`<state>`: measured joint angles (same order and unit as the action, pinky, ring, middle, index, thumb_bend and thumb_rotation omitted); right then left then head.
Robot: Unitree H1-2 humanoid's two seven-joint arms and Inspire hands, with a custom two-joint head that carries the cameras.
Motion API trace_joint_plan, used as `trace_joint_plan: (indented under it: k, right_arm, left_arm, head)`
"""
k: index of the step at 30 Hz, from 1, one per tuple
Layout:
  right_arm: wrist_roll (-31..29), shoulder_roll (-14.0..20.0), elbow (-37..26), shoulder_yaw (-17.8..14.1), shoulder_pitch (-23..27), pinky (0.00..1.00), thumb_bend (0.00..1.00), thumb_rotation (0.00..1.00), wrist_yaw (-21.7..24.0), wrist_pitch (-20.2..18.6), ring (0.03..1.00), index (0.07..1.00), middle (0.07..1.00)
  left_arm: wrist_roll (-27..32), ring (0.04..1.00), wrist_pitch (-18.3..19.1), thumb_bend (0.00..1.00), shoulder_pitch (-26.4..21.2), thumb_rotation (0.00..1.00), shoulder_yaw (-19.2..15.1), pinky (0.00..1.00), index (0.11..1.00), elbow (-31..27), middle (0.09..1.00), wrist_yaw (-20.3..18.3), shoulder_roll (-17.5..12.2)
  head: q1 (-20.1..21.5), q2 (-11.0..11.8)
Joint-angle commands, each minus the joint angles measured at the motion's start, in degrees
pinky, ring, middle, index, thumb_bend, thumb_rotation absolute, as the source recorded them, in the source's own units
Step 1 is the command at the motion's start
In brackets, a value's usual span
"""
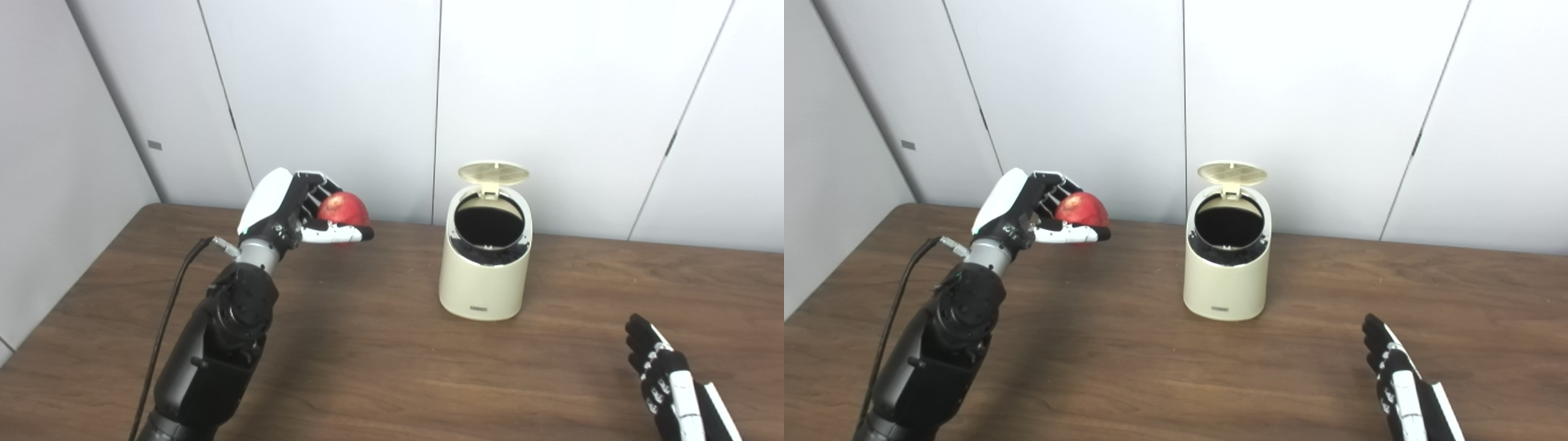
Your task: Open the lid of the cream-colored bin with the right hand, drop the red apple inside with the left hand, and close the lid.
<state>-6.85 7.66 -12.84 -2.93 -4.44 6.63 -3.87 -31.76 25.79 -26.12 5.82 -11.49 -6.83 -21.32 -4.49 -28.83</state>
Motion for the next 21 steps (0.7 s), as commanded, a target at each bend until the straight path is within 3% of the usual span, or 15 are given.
trace_joint_plan:
  k: [1,7,21]
  right_arm:
    - [0.6,-0.4,-0.5,0.2,0.9,0.96,0.57,0.97,-0.2,3.1,0.959,0.897,0.939]
    - [1.2,-2.2,0.1,0.7,0.9,0.94,0.58,0.94,-0.6,3.2,0.956,0.903,0.939]
    - [5.5,-4.3,1.3,2.7,1.7,0.93,0.58,0.96,-1.8,5.1,0.930,0.899,0.909]
  left_arm:
    - [-1.8,0.434,-1.8,0.48,-2.0,0.00,0.2,0.42,0.485,-3.0,0.501,2.0,0.7]
    - [-2.1,0.447,-4.4,0.47,-1.3,0.00,1.7,0.34,0.486,-6.0,0.530,2.3,4.9]
    - [-4.5,0.447,-10.6,0.47,-4.0,0.00,5.1,0.34,0.482,-0.6,0.540,5.4,12.1]
  head:
    - [0.2,-0.1]
    - [3.7,0.1]
    - [9.0,1.1]
